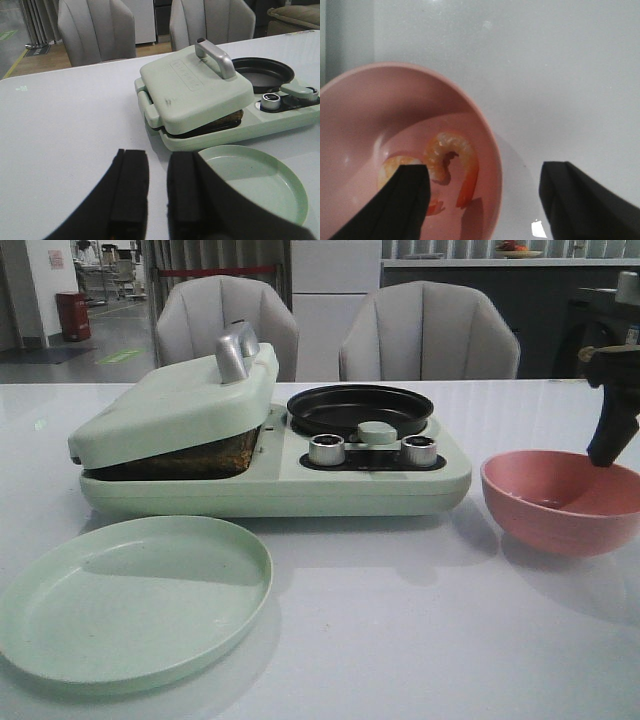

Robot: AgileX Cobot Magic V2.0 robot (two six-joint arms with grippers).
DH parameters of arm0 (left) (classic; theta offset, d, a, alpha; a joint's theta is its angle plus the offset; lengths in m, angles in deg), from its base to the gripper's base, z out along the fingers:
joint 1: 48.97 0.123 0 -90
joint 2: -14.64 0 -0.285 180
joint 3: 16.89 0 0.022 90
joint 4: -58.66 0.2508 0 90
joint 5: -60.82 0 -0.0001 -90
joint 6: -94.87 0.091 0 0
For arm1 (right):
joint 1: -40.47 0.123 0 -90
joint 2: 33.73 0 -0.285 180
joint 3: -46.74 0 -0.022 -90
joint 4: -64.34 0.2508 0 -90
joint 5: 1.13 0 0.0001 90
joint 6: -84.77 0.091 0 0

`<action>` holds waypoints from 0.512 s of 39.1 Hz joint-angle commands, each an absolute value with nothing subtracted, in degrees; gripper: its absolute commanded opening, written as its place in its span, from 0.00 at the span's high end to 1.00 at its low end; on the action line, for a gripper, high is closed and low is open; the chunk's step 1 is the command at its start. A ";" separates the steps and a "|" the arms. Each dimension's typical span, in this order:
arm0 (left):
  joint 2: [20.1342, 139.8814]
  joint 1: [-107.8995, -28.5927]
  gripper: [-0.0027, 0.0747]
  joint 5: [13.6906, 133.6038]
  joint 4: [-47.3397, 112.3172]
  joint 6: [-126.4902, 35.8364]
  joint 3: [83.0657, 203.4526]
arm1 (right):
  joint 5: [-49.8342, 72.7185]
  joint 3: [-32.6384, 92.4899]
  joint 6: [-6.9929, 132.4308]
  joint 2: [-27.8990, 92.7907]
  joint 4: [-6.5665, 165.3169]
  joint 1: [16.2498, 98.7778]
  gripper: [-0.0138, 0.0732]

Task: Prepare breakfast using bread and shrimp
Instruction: 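Lower the right gripper to the pink bowl rim and grasp it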

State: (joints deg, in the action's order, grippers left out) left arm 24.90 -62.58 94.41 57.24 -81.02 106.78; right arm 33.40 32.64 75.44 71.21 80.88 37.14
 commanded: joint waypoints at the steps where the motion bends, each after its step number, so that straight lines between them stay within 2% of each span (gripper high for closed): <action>1: 25.64 -62.66 0.70 89.63 56.57 -81.66 108.21 | 31.36 35.70 74.37 71.56 81.66 36.74 0.20; 9: 25.64 -62.66 0.70 89.63 56.57 -81.66 108.21 | 30.74 37.48 74.37 75.86 81.66 36.74 0.23; 11: 25.64 -62.66 0.70 89.63 56.57 -81.66 108.21 | 30.27 37.53 74.37 76.50 81.66 36.74 0.29; 17: 25.64 -62.66 0.70 89.63 56.57 -81.66 108.13 | 29.55 37.58 74.37 77.63 81.66 36.74 0.59; 20: 25.64 -62.66 0.70 89.63 56.57 -81.66 108.13 | 29.74 37.99 74.37 77.64 81.66 36.74 0.70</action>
State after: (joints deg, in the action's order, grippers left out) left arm 24.90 -62.58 94.41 57.24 -81.02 106.69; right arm 31.71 35.83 75.03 80.19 81.01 37.14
